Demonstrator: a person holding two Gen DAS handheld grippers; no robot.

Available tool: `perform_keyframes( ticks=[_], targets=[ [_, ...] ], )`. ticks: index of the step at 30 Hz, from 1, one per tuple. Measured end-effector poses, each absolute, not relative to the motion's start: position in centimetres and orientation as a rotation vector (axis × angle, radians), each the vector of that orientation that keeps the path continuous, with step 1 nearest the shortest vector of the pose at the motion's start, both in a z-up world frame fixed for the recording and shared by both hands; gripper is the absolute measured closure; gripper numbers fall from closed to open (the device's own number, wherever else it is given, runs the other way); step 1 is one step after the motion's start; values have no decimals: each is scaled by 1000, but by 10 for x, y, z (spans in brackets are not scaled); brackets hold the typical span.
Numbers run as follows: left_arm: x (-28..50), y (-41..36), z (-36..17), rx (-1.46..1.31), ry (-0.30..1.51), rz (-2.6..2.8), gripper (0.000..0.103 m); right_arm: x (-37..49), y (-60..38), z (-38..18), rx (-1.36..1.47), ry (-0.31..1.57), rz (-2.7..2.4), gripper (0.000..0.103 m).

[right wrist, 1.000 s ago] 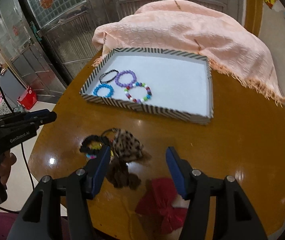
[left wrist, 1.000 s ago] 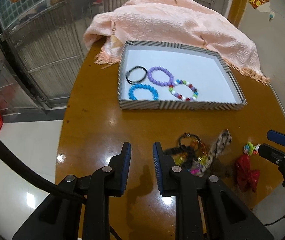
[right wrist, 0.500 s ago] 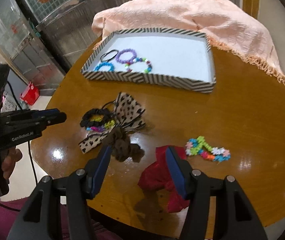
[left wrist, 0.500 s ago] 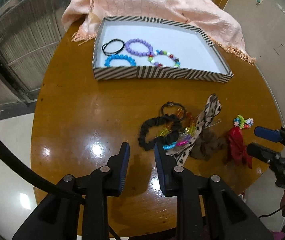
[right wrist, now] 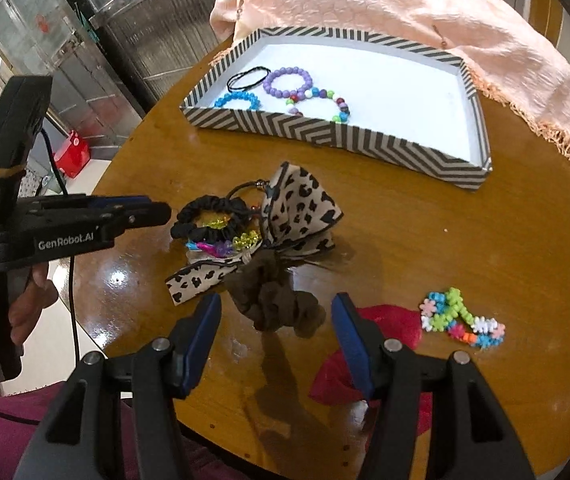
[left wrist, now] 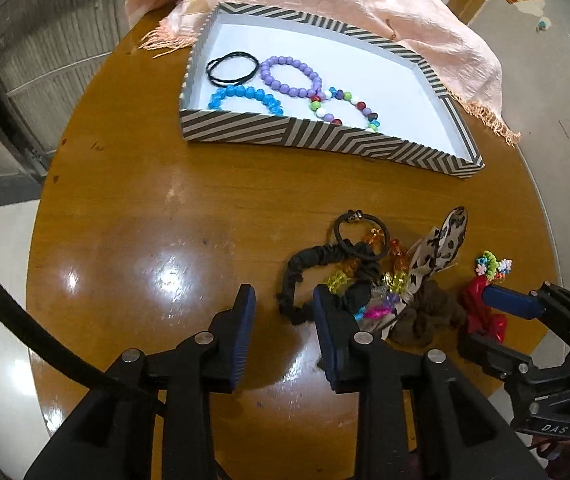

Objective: Organize jewelry
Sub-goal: 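Grasp the leopard bow scrunchie with the right tool while the left grasps the black scrunchie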

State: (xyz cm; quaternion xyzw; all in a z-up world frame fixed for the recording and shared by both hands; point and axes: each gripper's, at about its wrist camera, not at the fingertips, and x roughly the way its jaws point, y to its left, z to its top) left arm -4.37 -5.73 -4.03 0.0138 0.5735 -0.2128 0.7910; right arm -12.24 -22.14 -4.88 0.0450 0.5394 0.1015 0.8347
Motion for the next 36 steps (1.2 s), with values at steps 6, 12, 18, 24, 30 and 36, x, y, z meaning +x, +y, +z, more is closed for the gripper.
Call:
perform_keyframes(
  ticks=[6,12,18,24,30,36],
  targets=[
    [-37,-68,-49,102,1250,-461,72,-114,-220,-59,84,1165,229,43],
    [-32,-78,-54,166,1254,-454,71,-103,-209,-71,51,1184,265,43],
    [-28,-88,-61,227,1271,-440,71,-91,-201,-80,26,1176,290,43],
    [-29,-88,-60,202,1251,-470,84,-89,-201,-89,56,1182,326,75],
    [-30,-81,-56,175,1249,-475,97,-99,-209,-77,48,1167,322,83],
    [-36,-66,-29,143,1201,-501,98,-115,-235,-52,84,1137,288,84]
  ],
)
